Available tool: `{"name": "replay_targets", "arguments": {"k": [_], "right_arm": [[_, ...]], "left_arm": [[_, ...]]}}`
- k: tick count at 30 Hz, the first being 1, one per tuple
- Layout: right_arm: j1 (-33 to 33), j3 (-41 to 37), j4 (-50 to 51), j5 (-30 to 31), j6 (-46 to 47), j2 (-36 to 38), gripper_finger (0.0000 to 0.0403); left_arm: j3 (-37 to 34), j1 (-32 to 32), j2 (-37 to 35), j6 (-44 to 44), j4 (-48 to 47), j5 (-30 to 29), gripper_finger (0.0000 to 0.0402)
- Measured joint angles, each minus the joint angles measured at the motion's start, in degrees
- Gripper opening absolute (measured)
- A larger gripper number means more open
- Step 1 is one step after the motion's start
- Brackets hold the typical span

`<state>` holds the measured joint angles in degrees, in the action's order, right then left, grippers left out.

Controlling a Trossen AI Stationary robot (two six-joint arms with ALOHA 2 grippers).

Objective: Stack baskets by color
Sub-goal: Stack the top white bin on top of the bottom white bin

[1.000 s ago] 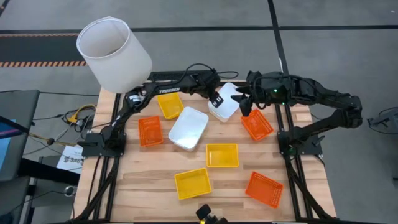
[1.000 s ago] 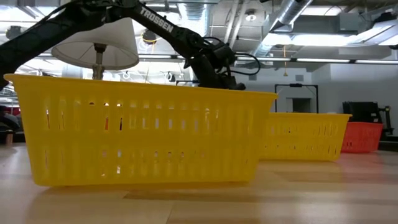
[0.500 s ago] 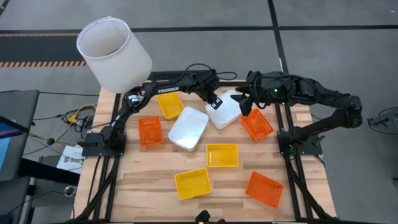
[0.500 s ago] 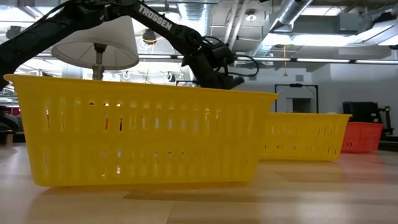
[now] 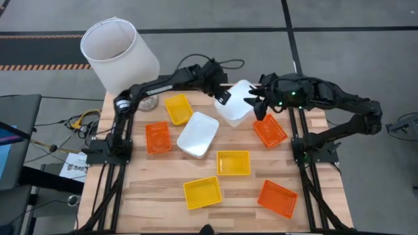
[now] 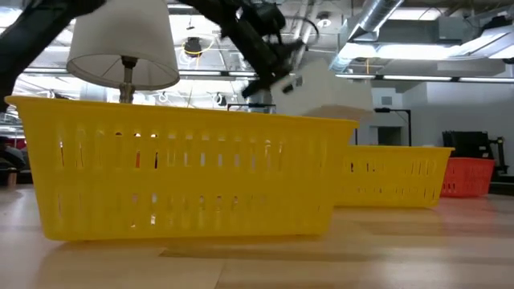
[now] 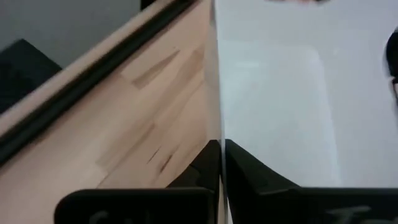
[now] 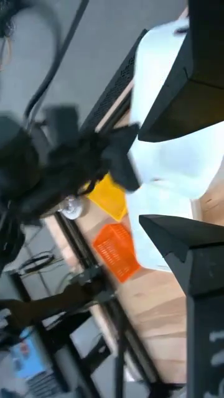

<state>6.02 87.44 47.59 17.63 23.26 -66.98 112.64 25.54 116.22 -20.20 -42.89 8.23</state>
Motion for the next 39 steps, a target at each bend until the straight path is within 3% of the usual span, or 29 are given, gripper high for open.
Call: {"name": "replay_targets", "arguments": {"k": [4,7,13,19,24,29,33,39], "right_arm": [[0.0,2.1,-0.3,0.8,0.7,1.3,0.0226],[0.0,3.3,-0.5,0.8,0.7,2.3,0.0226],[0.0,4.0,-0.6,1.3,0.3,4.8,0.0226],[0.0,4.0,-0.4,2.1,-1.2,6.0,0.0226],[0.0,4.0,0.0,2.0,-1.3,6.0,0.0226],[0.0,4.0,0.1,2.0,-1.3,5.8,0.0226],[0.0,4.0,0.1,2.0,-1.3,5.8,0.0226],[0.0,4.0,0.2,1.8,-1.2,5.8,0.0226]], "left_arm": [[0.0,-0.1,-8.2,-1.8,-5.2,1.8,0.0000],[0.1,-1.3,-15.5,-3.0,-10.5,-0.1,0.0000],[-0.6,-6.7,-26.4,-8.6,-23.6,-14.3,0.0000],[-10.1,-15.9,-33.6,-20.5,-26.3,-24.6,0.0000],[-24.3,-24.4,-39.6,-32.4,-23.1,-33.5,0.0000],[-37.9,-26.3,-42.4,-34.5,-8.9,-39.8,0.0000],[-45.0,-25.4,-41.1,-35.3,-0.6,-40.3,0.0000],[-49.8,-25.2,-40.1,-37.0,0.8,-37.6,0.0000]]}}
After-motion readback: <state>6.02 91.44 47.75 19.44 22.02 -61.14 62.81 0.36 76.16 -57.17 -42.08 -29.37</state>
